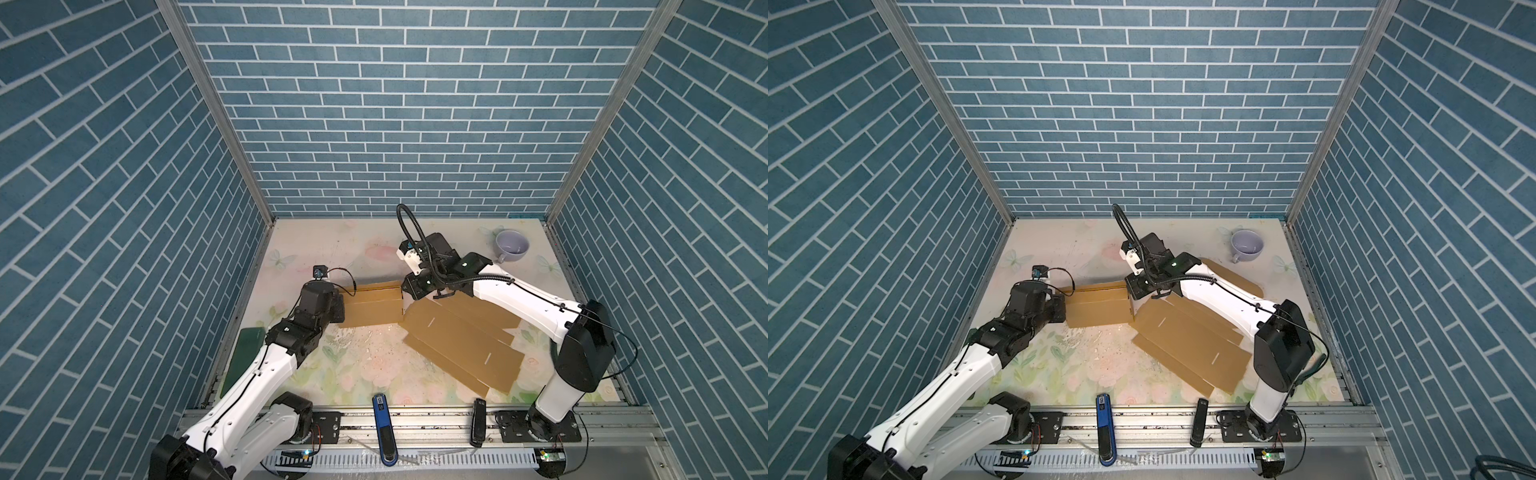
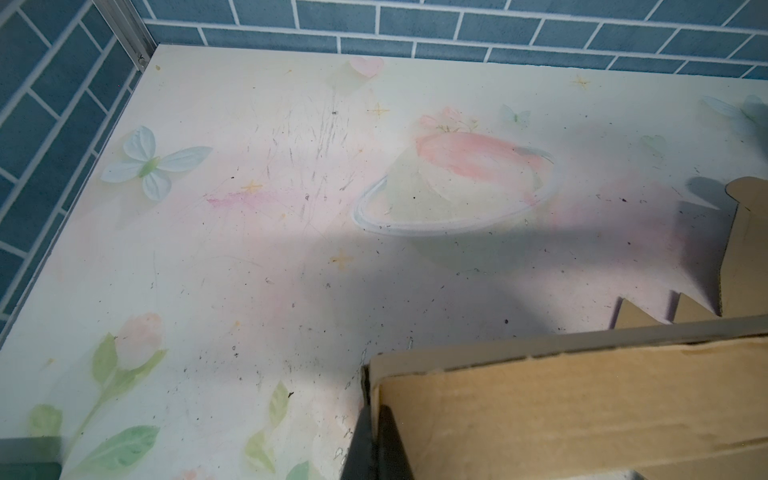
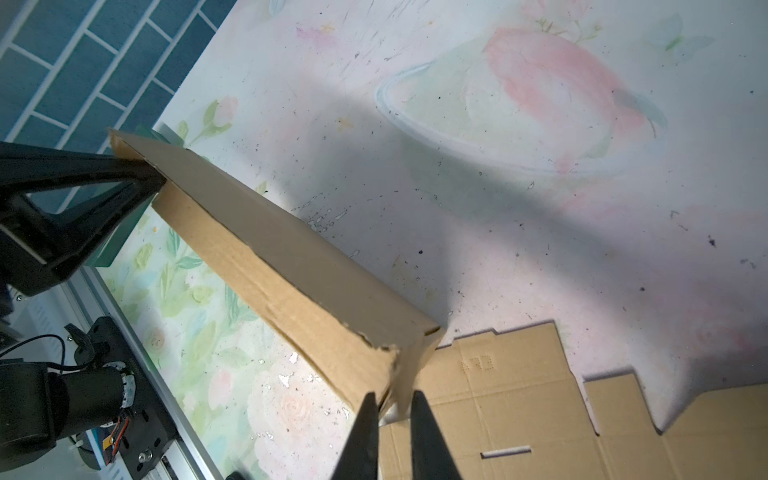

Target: Fold the paper box

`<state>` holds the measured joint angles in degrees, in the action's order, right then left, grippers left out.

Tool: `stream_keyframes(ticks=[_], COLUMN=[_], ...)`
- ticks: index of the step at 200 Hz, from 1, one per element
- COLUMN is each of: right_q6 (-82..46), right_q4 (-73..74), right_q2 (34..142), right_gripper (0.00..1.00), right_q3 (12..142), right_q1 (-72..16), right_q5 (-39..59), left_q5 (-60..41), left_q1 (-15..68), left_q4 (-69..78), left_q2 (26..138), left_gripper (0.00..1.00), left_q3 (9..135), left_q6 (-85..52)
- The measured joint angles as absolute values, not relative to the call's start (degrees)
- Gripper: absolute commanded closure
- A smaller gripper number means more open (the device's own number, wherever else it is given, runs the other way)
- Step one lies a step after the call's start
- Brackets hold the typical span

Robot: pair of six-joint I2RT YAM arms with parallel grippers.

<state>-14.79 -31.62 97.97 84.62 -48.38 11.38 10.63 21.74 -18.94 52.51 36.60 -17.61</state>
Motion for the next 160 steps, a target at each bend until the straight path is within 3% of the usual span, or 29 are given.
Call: stream_keyframes(ticks=[81,160], right_q6=[-14.8,-16.2], right_q4=[-30.8,-30.7], right_q2=[98.0,98.7], right_gripper=[0.83,0.92], right_q3=[84.6,84.6], right_q1=[-48.4,-48.4], right_q5=[11.4,11.3], left_q5=[10.7,10.7], left_q1=[22.0,22.1], left_q4=[-18.9,-18.9], left_q2=[52.5,52.5], left_gripper=[1.00,1.00], left_q3=[36.6,36.6], left_q6=[-17.6,-17.9])
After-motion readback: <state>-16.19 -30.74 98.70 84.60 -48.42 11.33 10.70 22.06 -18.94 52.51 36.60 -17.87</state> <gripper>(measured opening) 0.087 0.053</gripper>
